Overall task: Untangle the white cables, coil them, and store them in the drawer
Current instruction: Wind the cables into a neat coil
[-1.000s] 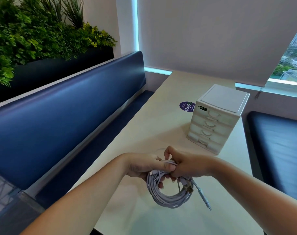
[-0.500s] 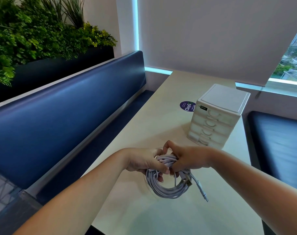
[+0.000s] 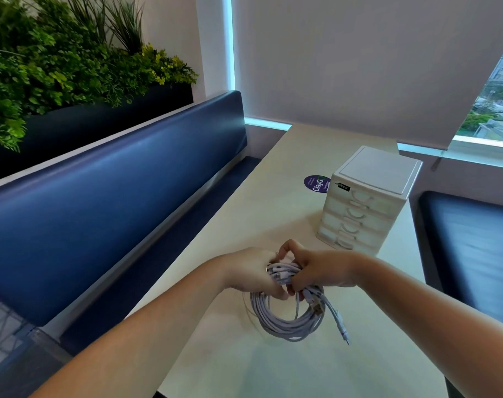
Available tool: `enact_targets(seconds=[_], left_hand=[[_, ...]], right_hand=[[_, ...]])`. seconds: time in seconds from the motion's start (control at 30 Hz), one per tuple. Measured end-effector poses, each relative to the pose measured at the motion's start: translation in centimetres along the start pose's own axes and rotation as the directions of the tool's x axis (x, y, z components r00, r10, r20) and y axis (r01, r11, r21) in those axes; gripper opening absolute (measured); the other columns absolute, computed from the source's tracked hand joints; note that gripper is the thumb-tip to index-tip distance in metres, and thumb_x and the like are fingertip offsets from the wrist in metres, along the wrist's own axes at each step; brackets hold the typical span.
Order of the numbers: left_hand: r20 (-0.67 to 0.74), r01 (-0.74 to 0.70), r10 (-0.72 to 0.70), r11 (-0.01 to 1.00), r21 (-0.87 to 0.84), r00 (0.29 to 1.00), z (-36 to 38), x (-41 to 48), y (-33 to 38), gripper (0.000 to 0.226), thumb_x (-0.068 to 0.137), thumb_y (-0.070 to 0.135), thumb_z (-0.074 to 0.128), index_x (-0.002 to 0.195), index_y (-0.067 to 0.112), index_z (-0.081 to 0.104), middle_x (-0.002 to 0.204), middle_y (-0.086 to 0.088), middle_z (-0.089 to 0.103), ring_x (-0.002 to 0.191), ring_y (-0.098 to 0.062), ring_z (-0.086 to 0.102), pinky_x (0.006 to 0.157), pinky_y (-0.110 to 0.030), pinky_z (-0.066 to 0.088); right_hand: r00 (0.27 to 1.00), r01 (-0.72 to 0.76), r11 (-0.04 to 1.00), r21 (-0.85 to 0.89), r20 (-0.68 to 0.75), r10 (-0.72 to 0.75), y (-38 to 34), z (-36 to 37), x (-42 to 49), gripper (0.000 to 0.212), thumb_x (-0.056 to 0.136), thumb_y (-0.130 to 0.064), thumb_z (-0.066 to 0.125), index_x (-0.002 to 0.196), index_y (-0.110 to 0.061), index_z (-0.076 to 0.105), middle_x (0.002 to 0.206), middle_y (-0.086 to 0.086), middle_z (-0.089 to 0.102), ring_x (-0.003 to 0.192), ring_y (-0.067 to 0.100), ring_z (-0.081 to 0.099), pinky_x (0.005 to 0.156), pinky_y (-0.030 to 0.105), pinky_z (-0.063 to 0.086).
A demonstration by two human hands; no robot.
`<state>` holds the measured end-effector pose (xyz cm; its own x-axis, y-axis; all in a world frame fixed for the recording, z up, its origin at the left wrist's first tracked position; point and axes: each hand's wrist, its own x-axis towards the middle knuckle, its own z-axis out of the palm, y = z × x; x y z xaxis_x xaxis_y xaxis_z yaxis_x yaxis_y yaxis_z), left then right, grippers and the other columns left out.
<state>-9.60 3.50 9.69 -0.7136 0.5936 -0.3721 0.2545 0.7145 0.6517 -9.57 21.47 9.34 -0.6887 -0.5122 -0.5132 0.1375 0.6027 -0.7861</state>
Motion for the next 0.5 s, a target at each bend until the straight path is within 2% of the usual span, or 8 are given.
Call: enact_targets(seconds=[0.1,0.33,0.4,0.5], left_hand=[[-0.002,0.034,-0.034,0.999,-0.013,0.999,-0.11,0.14,0.47,0.025,0.082,0.033,0.076,0.095,0.018,0.062,0.085,0.004,0.064,0.073,-0.01,0.057,0.063,-0.024,0.04],[0.004,0.0,0.0,0.998,0.061,1.0,-0.43,0.29,0.22,0.015,0.085,0.021,0.068,0.076,0.023,0.057,0.07,0.007,0.057,0.061,-0.009,0.05,0.055,-0.025,0.035],[0.013,0.013,-0.013,1.0,-0.021,1.0,-0.49,0.24,0.0,0.01,0.085,0.017,0.067,0.078,0.02,0.06,0.07,0.006,0.059,0.062,-0.01,0.051,0.057,-0.025,0.037],[0.068,0.102,-0.088,0.967,-0.235,0.994,-0.6,0.14,-0.14,0.006,0.085,0.013,0.064,0.091,0.015,0.063,0.074,0.001,0.063,0.065,-0.012,0.055,0.062,-0.024,0.042]], right_hand=[[1.0,0.018,1.0,0.005,0.007,-0.018,-0.3,-0.01,0.0,0.058,0.083,0.009,0.058,0.125,-0.013,0.024,0.099,0.015,0.056,0.076,0.025,0.058,0.066,0.03,0.055],[0.998,0.056,0.998,0.015,-0.007,-0.056,-0.18,-0.33,-0.05,0.061,0.082,0.01,0.057,0.125,-0.018,0.024,0.106,0.016,0.05,0.077,0.024,0.059,0.068,0.031,0.055],[0.997,0.072,0.997,0.033,0.006,-0.072,-0.05,-0.43,-0.06,0.062,0.083,0.009,0.057,0.126,-0.019,0.023,0.107,0.015,0.048,0.079,0.025,0.059,0.07,0.031,0.055],[0.994,0.102,0.992,0.069,0.027,-0.104,0.24,-0.42,-0.08,0.06,0.084,0.006,0.058,0.125,-0.021,0.024,0.113,0.02,0.05,0.081,0.025,0.058,0.072,0.032,0.053]])
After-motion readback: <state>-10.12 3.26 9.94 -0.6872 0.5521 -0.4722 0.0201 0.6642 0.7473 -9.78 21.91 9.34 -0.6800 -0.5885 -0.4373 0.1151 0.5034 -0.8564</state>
